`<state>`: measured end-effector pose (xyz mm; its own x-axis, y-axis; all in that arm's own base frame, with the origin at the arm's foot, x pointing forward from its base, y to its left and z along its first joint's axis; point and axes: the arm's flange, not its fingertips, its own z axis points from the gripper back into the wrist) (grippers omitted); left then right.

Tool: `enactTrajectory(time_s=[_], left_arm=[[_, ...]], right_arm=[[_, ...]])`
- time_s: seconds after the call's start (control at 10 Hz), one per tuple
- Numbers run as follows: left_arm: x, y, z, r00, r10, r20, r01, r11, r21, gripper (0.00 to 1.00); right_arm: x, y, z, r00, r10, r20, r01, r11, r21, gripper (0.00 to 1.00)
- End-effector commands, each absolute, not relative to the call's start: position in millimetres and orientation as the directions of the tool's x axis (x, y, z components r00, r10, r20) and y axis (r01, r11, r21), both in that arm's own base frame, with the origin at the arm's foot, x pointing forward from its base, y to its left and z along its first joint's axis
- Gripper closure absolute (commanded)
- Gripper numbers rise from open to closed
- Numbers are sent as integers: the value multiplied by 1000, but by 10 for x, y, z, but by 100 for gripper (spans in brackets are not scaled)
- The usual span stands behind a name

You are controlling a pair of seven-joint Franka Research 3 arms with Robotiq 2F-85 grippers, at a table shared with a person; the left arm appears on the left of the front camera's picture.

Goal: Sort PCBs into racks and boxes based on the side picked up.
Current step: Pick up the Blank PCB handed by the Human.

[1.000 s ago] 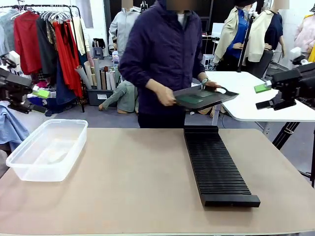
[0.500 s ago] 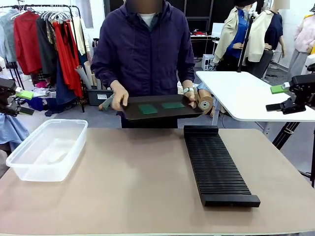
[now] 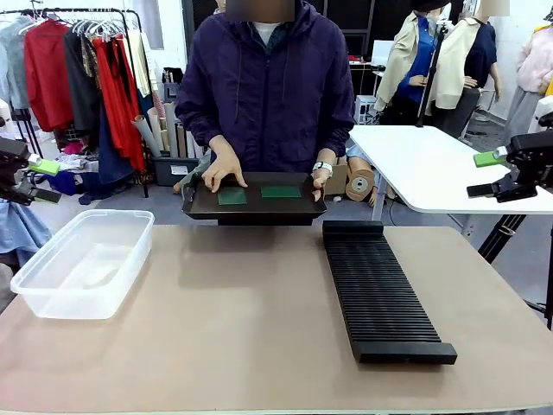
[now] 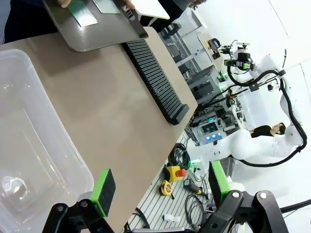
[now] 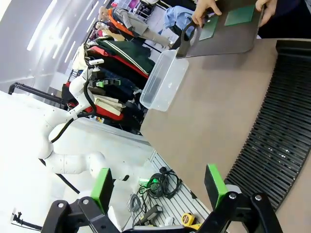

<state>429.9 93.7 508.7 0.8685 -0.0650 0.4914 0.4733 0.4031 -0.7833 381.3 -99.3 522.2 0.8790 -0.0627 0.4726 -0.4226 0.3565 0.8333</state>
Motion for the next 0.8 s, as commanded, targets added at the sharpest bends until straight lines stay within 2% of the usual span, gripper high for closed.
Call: enactTrajectory(time_s=[0.0,0.7], left_arm=[[4286,939,5096,870,-63,489,470,407,-783,0],[4286,939,5096,870,-63,489,470,407,-783,0]], right_arm=[[3813,-992,5243,875,-65,479,-432,342,835,0],[3813,-992,5243,875,-65,479,-432,342,835,0]])
